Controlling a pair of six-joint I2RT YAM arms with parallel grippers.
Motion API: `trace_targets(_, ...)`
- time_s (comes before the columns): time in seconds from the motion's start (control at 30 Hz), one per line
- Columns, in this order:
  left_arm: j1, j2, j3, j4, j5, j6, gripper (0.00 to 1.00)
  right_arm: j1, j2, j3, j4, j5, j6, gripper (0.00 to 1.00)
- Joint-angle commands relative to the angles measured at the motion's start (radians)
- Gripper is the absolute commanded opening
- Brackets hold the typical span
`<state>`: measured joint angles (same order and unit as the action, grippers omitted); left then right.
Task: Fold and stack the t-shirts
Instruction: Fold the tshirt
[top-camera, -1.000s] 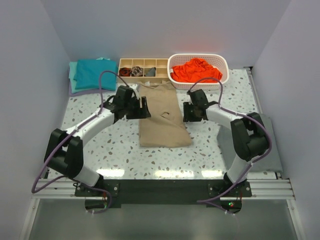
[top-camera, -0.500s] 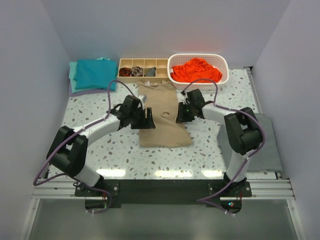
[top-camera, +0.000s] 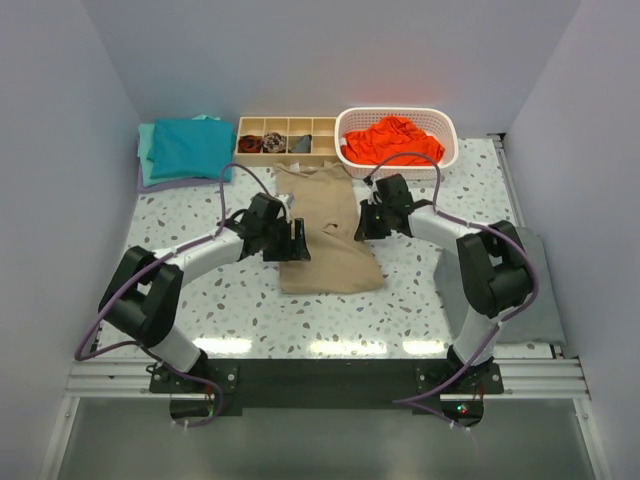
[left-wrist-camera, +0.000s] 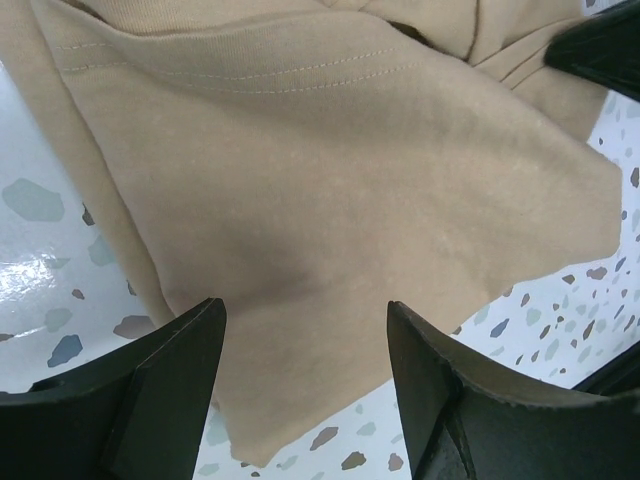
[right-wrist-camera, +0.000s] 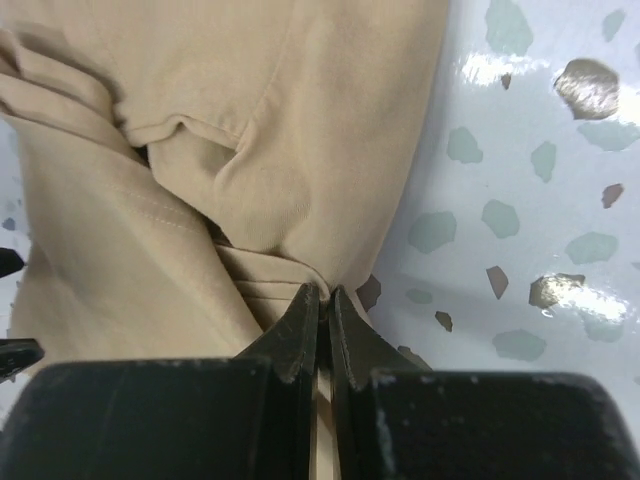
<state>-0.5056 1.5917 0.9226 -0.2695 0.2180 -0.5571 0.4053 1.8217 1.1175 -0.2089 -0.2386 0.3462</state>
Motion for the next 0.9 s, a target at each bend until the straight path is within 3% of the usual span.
trace_targets(0.0, -0.005, 0.016, -0.001, 0.039, 0.011, 0.003, 0.7, 0.0, -0.114, 0.01, -0.001, 0.056, -0.033, 0.05)
trace_targets(0.17, -0.007, 0.033, 0.004, 0.039, 0.017, 0.009, 0.7, -0.002, -0.111, 0.011, -0.018, 0.055, -0.042, 0.04)
trace_targets(0.2, -0.007, 0.036, 0.005, 0.038, 0.017, 0.011, 0.7, 0.0, -0.11, 0.015, -0.021, 0.045, -0.042, 0.1)
trace_targets(0.23, -0.007, 0.037, 0.007, 0.036, 0.017, 0.011, 0.7, 0.0, -0.095, 0.021, -0.026, 0.042, -0.044, 0.28)
trace_targets(0.4, -0.008, 0.039, 0.004, 0.036, 0.017, 0.013, 0.7, 0.0, -0.064, 0.027, -0.044, 0.036, -0.047, 0.45)
trace_targets(0.87, -0.008, 0.054, 0.015, 0.027, 0.014, 0.02, 0.7, 0.0, -0.048, 0.03, -0.07, 0.094, -0.065, 0.43)
